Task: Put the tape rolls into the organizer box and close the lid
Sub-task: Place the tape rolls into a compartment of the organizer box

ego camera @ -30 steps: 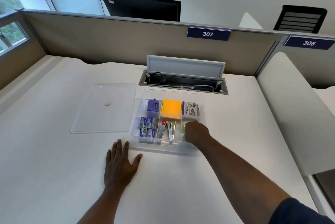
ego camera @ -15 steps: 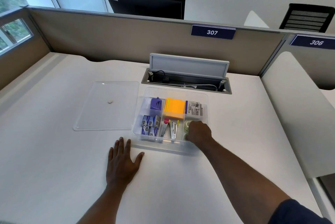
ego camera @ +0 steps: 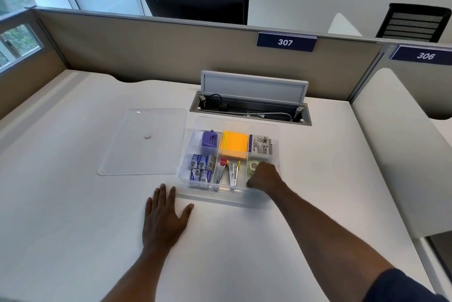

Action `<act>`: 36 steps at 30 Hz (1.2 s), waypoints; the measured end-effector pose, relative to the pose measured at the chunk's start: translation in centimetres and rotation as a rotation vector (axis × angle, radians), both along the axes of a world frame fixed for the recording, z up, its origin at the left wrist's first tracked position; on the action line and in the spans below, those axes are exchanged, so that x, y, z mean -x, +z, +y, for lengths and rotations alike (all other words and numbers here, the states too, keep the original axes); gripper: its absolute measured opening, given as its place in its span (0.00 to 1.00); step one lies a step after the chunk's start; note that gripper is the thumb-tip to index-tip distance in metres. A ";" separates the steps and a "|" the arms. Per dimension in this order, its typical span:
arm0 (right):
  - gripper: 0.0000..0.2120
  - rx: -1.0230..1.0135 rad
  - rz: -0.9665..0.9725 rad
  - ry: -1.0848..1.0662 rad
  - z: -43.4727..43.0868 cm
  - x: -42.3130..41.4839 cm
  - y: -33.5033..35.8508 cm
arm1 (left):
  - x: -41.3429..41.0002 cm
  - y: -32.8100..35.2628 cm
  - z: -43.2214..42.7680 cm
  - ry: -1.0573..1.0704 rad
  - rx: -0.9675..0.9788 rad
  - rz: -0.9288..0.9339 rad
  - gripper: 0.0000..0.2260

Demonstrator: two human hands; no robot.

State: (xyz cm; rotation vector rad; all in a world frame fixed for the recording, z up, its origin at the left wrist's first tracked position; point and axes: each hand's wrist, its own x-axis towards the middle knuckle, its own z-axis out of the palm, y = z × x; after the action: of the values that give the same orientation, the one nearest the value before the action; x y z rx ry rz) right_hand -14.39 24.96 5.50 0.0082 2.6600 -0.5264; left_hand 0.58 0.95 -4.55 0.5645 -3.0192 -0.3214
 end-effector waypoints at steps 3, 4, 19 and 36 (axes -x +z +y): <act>0.21 -0.003 -0.053 -0.001 -0.1 0.1 0.4 | 0.0 0.0 0.0 -0.002 0.001 0.002 0.36; 0.21 -0.004 -0.070 -0.004 -0.2 0.1 0.5 | 0.0 0.0 0.0 -0.003 0.002 0.002 0.36; 0.14 -0.123 -0.095 0.112 -0.2 0.4 1.3 | 0.0 0.0 0.0 -0.001 -0.028 0.015 0.37; 0.19 -0.110 -0.122 0.064 0.2 0.6 1.4 | 0.0 0.0 0.0 -0.001 -0.023 0.007 0.37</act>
State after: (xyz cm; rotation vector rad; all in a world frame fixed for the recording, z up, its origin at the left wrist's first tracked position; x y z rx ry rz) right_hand -14.95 25.17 6.85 -0.0112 2.5568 -0.3470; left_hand 0.58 1.00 -4.59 0.5618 -3.0133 -0.3571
